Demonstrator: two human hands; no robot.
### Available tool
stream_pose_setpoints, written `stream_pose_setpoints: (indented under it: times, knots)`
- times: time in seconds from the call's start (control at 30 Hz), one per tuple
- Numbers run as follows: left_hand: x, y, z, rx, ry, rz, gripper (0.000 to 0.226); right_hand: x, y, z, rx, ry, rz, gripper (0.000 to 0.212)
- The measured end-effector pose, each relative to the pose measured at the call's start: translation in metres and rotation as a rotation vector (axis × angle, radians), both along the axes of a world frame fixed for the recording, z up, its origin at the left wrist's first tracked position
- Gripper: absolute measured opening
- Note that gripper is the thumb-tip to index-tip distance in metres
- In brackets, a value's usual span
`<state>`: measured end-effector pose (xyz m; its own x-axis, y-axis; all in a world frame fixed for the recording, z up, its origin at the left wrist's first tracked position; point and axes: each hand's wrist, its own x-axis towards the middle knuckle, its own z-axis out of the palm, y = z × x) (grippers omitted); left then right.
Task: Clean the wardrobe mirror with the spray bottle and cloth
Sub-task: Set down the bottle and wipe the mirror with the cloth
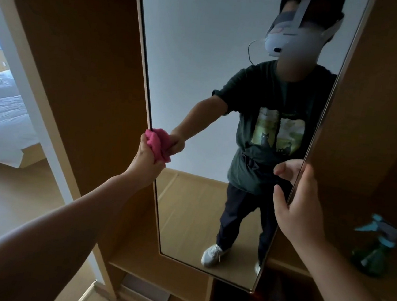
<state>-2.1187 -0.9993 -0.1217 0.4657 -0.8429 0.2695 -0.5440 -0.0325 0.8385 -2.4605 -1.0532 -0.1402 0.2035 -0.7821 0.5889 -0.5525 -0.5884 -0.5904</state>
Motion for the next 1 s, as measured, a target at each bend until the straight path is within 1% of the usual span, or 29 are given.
stream_pose_setpoints:
  times: [0.17,0.4,0.5,0.57,0.63,0.73,0.8,0.9,1.0]
  knots:
    - [-0.002,0.002,-0.009,0.004,-0.004,-0.003,0.085,-0.001,0.003,-0.012,0.03,0.008,0.003,0.059]
    - [-0.003,0.001,-0.025,0.05,-0.017,0.003,0.088,-0.003,0.006,-0.037,0.077,0.041,-0.005,0.061]
    - [-0.002,0.002,-0.035,0.055,0.006,0.005,0.085,-0.005,0.006,-0.047,0.08,0.063,-0.002,0.058]
    - [-0.002,0.003,-0.042,0.071,-0.022,0.015,0.085,-0.007,0.006,-0.055,0.08,0.074,-0.008,0.053]
    - [-0.001,0.004,-0.05,0.083,-0.03,0.009,0.083,-0.007,0.008,-0.065,0.09,0.086,-0.031,0.053]
    - [0.001,0.005,-0.062,0.119,0.006,-0.002,0.083,-0.006,0.012,-0.08,0.117,0.104,-0.103,0.062]
    - [0.0,0.006,-0.07,0.153,0.013,0.002,0.085,-0.005,0.012,-0.087,0.127,0.109,-0.112,0.066]
    - [0.0,0.007,-0.084,0.184,0.049,-0.007,0.084,-0.006,0.01,-0.096,0.103,0.115,-0.115,0.067]
    - [-0.001,0.009,-0.098,0.18,0.133,-0.026,0.084,-0.01,0.011,-0.109,0.107,0.131,-0.128,0.066]
